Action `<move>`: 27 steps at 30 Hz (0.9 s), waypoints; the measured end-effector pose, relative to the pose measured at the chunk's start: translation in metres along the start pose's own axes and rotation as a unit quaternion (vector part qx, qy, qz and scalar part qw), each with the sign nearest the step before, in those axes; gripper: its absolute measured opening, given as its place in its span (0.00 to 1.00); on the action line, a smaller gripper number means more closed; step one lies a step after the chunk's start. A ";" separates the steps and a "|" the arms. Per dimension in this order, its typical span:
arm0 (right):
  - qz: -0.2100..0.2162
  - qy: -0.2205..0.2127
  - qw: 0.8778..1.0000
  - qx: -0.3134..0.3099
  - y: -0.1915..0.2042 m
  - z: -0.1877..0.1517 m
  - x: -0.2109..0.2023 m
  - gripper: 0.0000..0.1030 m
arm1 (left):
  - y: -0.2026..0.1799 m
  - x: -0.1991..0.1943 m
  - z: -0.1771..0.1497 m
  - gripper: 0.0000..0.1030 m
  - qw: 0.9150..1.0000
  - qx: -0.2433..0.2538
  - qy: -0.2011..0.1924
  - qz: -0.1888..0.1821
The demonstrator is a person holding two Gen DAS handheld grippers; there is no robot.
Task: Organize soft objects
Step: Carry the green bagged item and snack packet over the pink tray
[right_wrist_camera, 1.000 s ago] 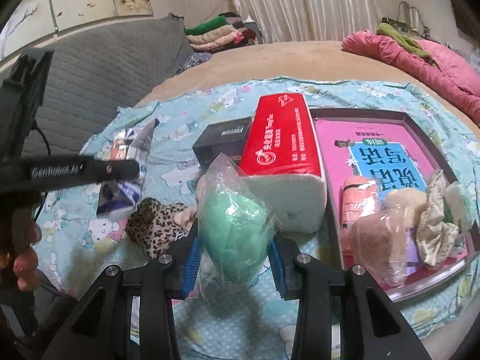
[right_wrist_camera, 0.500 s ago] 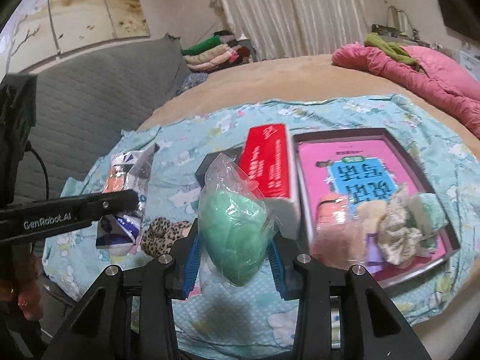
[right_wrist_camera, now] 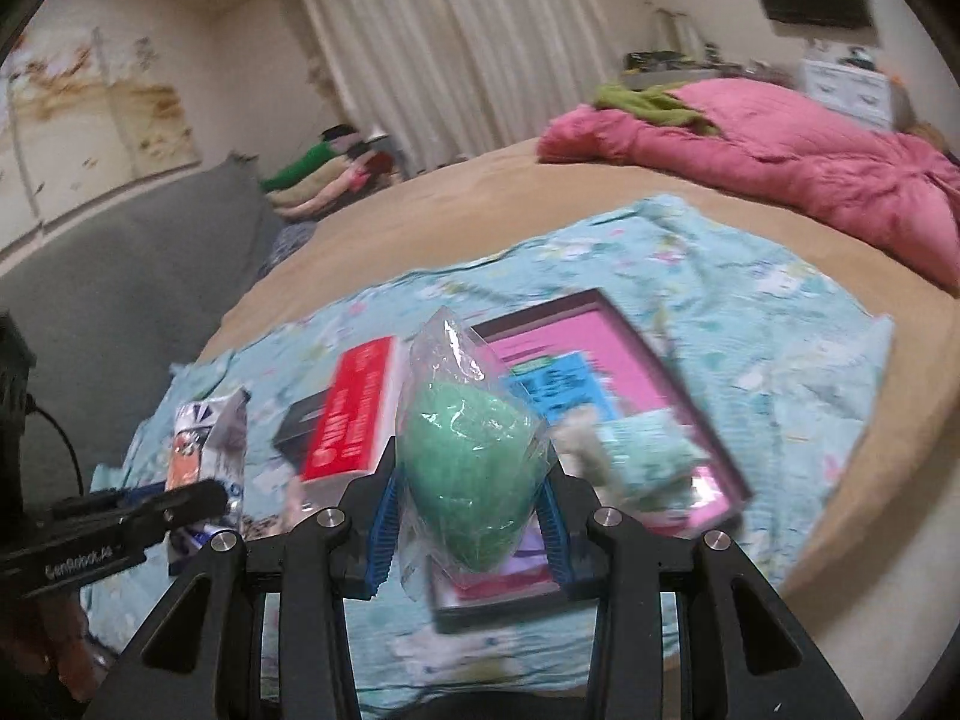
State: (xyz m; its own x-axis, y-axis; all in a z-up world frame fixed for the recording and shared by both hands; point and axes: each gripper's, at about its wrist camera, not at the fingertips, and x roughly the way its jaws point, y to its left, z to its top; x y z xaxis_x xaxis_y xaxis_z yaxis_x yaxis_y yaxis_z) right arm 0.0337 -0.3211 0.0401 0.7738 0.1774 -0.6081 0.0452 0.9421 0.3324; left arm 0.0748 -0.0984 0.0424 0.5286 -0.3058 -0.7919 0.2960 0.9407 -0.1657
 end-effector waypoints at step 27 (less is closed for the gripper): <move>-0.040 0.069 0.993 0.081 -0.073 -0.028 0.030 0.40 | -0.079 0.126 -0.013 0.25 0.992 0.050 0.097 -0.064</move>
State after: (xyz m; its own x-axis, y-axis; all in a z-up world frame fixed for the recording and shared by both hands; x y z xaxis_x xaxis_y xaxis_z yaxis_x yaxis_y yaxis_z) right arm 0.0355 -0.3761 -0.0225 0.6701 0.1515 -0.7266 0.2132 0.8984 0.3840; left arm 0.1079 -0.2090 -0.0515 0.3218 -0.3788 -0.8678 0.4338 0.8736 -0.2205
